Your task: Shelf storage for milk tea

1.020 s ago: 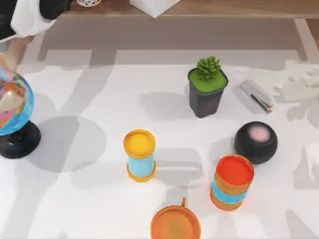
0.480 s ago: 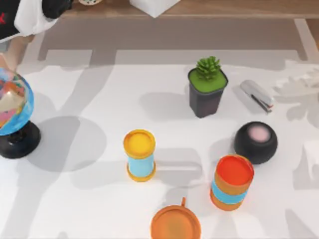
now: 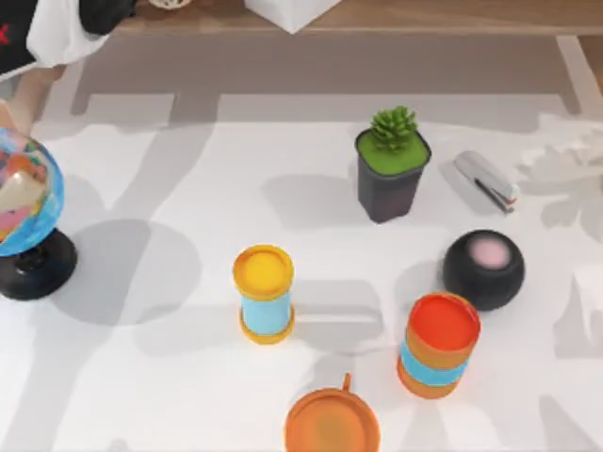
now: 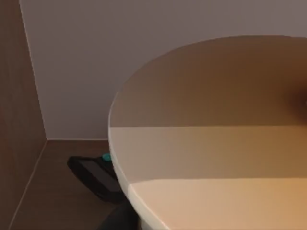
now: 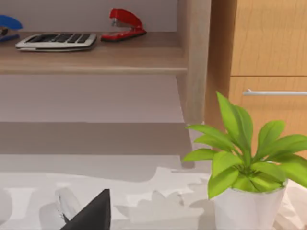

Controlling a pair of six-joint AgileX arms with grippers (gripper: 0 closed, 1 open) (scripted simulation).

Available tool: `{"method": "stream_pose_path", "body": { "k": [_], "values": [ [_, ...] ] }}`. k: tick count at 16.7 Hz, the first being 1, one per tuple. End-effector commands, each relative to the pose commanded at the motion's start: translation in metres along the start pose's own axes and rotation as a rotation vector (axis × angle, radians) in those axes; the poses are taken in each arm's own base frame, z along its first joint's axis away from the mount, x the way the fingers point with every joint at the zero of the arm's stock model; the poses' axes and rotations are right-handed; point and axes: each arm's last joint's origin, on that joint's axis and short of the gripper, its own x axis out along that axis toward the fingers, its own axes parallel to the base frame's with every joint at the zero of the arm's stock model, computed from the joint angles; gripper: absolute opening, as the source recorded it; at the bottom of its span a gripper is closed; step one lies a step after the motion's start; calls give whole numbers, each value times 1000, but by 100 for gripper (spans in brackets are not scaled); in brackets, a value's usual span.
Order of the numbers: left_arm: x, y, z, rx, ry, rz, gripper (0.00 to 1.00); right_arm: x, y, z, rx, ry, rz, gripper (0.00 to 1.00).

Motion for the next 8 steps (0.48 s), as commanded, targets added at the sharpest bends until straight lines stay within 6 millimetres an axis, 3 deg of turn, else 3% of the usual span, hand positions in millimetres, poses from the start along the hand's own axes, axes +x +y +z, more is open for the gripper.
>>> {"method": "stream_pose_path", "body": {
  "k": [2, 8],
  "values": [
    [0, 0, 0, 0, 0, 0, 98, 0, 0, 0, 0, 0, 0, 100],
    [0, 0, 0, 0, 0, 0, 100, 0, 0, 0, 0, 0, 0, 100]
  ]
}}
